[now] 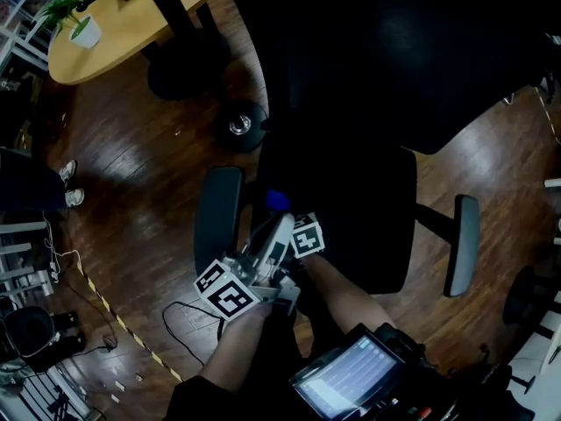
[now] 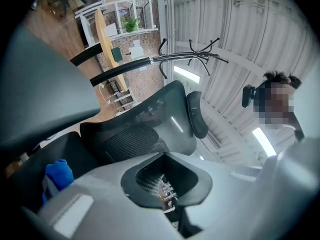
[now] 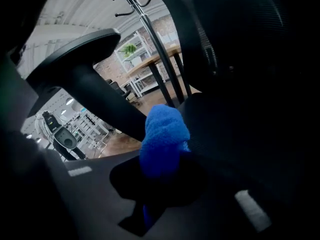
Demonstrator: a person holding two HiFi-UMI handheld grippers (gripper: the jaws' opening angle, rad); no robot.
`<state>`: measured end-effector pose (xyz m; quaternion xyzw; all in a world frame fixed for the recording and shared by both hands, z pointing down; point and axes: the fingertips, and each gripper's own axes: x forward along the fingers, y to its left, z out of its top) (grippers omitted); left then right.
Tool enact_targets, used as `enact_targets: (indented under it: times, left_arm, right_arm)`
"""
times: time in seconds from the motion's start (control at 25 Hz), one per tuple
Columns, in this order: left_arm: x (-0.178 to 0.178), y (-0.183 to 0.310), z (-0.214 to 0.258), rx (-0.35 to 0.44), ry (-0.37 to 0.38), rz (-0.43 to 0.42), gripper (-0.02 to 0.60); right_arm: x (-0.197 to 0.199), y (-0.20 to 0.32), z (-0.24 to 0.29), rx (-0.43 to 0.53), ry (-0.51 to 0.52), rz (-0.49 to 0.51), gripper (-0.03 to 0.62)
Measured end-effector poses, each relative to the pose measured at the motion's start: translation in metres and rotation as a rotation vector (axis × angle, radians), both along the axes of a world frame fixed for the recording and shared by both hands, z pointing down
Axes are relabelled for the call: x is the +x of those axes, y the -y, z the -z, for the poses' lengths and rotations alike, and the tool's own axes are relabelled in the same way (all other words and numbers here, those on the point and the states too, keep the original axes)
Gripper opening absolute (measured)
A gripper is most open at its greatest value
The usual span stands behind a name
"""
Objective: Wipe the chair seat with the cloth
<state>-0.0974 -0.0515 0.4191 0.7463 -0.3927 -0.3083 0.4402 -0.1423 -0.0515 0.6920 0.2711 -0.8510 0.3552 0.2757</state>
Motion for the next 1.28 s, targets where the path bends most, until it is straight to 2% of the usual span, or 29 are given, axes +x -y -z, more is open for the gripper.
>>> enact_targets:
  times: [0.16,0.28,0.4,0.68,0.84,0.96,1.28]
  left_arm:
    - [-0.005,0.001,-0.01,-0.011,-0.014,-0.006,-0.008]
    - [0.0,0.003,-0.013,-0.01,-0.008,-0.014,-0.008]
    - [0.013,0.005,-0.017,-0.018,-0.015,-0.032,-0.008]
    - [0.045,0.007,-0.018,-0.022,-0.006,-0.086,-0.008]
    - [0.057,0.005,-0.019,-0.029,-0.005,-0.109,-0.008]
    - [0.061,0.005,-0.021,-0.035,-0.014,-0.107,-0.008]
    - [0.056,-0.001,-0.021,-0.04,-0.024,-0.101,-0.008]
  right_arm:
    - [0.011,0.006,-0.003,0.035,0.014,-0.07,0.044]
    - [0.043,0.016,-0.003,0.038,-0.034,-0.127,0.044]
    - [0.102,0.029,-0.008,0.048,-0.112,-0.2,0.044]
    - [0.269,0.038,-0.018,0.035,-0.282,-0.382,0.044]
    - [0.334,0.038,-0.006,0.073,-0.339,-0.471,0.044]
    - [0.356,0.041,-0.001,0.075,-0.349,-0.512,0.044]
    - [0.359,0.043,0.002,0.088,-0.366,-0.521,0.044]
